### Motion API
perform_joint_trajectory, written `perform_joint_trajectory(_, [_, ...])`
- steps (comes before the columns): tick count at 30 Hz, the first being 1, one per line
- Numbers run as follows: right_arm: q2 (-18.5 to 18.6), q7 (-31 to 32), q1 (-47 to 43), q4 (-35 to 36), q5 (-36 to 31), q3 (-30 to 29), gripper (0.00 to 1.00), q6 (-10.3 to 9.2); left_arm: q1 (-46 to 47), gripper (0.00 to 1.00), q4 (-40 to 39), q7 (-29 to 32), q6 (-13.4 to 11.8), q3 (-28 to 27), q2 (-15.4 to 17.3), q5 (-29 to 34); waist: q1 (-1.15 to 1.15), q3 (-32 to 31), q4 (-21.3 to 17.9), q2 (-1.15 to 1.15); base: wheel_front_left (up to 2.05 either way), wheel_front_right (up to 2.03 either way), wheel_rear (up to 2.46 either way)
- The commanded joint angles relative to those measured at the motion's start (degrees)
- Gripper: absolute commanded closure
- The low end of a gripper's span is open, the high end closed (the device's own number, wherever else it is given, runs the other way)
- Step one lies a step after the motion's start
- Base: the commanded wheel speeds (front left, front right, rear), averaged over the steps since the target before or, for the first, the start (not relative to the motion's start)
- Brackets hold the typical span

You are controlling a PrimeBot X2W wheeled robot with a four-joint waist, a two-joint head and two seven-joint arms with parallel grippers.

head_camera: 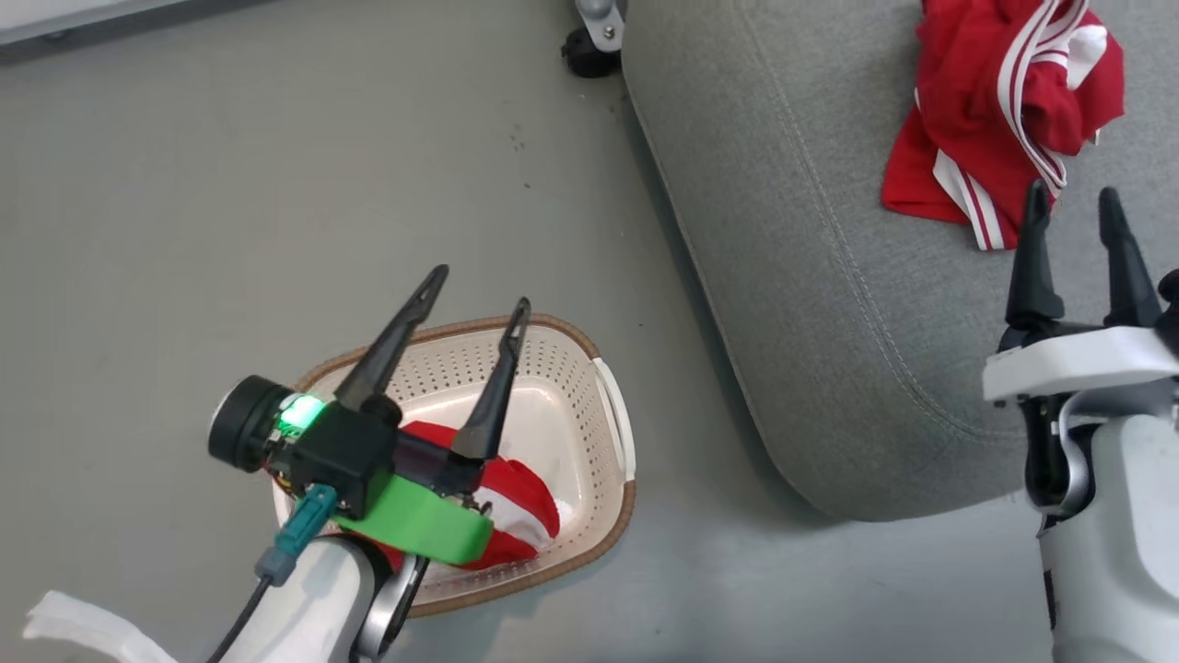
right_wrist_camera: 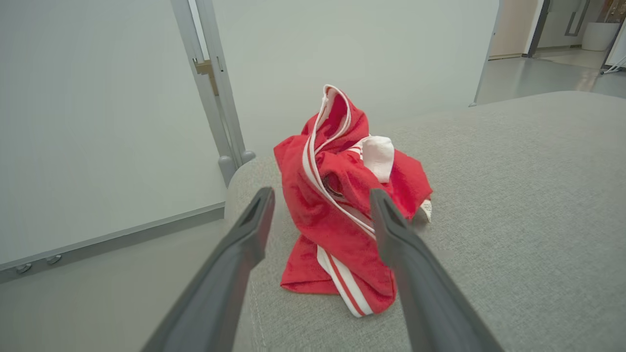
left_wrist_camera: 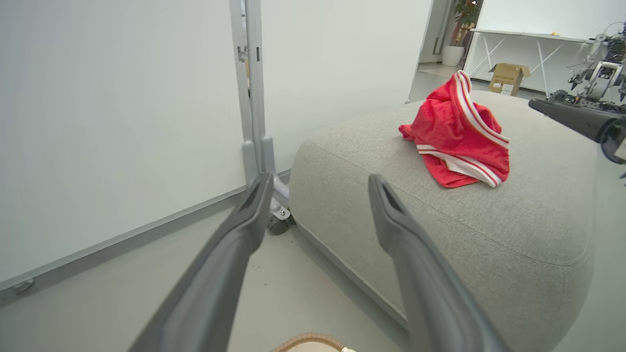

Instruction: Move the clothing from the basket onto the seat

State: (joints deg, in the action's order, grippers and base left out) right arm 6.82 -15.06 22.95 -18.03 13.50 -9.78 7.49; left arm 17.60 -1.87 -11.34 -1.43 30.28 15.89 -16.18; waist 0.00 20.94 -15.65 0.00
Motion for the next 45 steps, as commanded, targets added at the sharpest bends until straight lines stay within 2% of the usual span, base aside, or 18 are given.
perform_joint_trajectory(1, [-0.68, -0.14, -2.13, 1.66, -0.53, 0.99, 0.0, 0.0, -1.05, 0.0, 0.46, -0.77, -0.96, -1.1, -0.08, -0.6, 0.0, -2.85, 3.07, 0.0, 0.0, 0.0, 0.0])
perform_joint_trajectory(10, [-3.23, 3.08, -9.95, 11.29, -1.11, 4.85, 0.0, 0.0, -3.23, 0.0, 2.59, -3.46, -5.61, -8.08, -1.51, -3.27, 0.0, -6.48, 8.79, 0.0, 0.0, 0.0, 0.0])
perform_joint_trajectory(15, [-3.58, 5.06, -13.14, 15.84, -1.18, 6.93, 0.0, 0.0, -4.84, 0.0, 3.35, -3.83, -6.72, -12.42, -1.36, -4.13, 0.0, -7.75, 11.63, 0.0, 0.0, 0.0, 0.0])
perform_joint_trajectory(26, [-3.82, 8.53, -18.9, 20.95, -3.04, 7.91, 0.0, 0.0, -10.99, 0.0, 5.68, -3.87, -4.58, -18.49, -1.96, -3.45, 0.0, -11.64, 15.8, 0.0, 0.0, 0.0, 0.0])
perform_joint_trajectory(45, [-3.87, 12.49, -26.99, 23.67, -3.03, 9.14, 0.0, 0.0, -19.02, 0.0, 9.93, -3.88, -1.91, -19.42, -4.61, -1.83, 0.0, -19.43, 15.15, 0.0, 0.0, 0.0, 0.0])
